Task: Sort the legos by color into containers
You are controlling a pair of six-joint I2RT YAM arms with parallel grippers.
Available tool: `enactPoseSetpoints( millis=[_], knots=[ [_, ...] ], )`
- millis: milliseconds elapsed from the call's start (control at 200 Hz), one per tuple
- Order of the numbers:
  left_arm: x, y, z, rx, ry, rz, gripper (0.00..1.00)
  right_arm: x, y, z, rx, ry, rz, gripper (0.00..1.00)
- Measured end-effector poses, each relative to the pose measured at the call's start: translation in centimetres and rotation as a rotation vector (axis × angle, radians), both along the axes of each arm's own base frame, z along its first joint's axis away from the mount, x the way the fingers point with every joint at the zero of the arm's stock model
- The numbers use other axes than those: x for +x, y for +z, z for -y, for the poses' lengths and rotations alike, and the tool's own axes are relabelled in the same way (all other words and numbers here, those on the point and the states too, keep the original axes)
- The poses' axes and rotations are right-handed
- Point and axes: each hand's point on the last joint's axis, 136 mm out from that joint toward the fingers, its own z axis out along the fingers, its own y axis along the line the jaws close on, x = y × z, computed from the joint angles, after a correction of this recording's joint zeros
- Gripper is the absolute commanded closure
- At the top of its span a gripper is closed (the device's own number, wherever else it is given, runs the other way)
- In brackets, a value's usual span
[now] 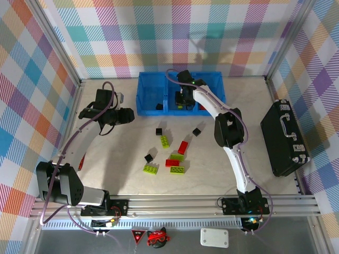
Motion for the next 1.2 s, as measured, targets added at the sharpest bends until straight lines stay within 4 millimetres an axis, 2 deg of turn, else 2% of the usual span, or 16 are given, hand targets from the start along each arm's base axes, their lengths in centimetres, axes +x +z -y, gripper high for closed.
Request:
enactPoseSetpoints(
  millis=[160, 355, 450, 595, 700, 800, 880, 1000, 1200],
  knots=[
    [-0.5, -0.1, 0.4, -0.038, 0.032, -0.029, 0.5, 0.0, 0.0, 0.0, -0.008, 0.02, 0.007, 0.56],
    [-1.8, 0.5, 1.0, -0.057, 0.058, -0.042, 0.5, -0.2, 1.0, -0.2, -0.001, 0.048, 0.015, 0.55],
    [-2.3, 0.7, 1.6, -0.062, 0.066, -0.046, 0.5, -0.7, 2.6, -0.3, 0.014, 0.066, 0.025, 0.55],
    [-3.3, -0.5, 2.1, -0.06, 0.086, -0.089, 0.5, -1.9, 7.0, -0.5, 0.057, 0.097, 0.069, 0.55],
    [-4.4, -2.2, 2.2, -0.057, 0.104, -0.138, 0.5, -4.2, 9.7, -0.9, 0.085, 0.132, 0.082, 0.55],
    [-5.9, -3.9, 1.8, -0.062, 0.134, -0.182, 0.5, -7.1, 10.7, -1.9, 0.099, 0.186, 0.068, 0.55],
    [-6.9, -4.8, 1.4, -0.064, 0.153, -0.206, 0.5, -9.5, 10.2, -2.9, 0.098, 0.232, 0.038, 0.55],
    [-7.6, -5.9, 1.0, -0.067, 0.179, -0.236, 0.49, -13.4, 7.5, -4.3, 0.068, 0.294, -0.04, 0.54],
    [-7.1, -6.2, -0.8, -0.093, 0.234, -0.238, 0.49, -18.9, 3.4, -6.1, 0.008, 0.364, -0.15, 0.54]
  ],
)
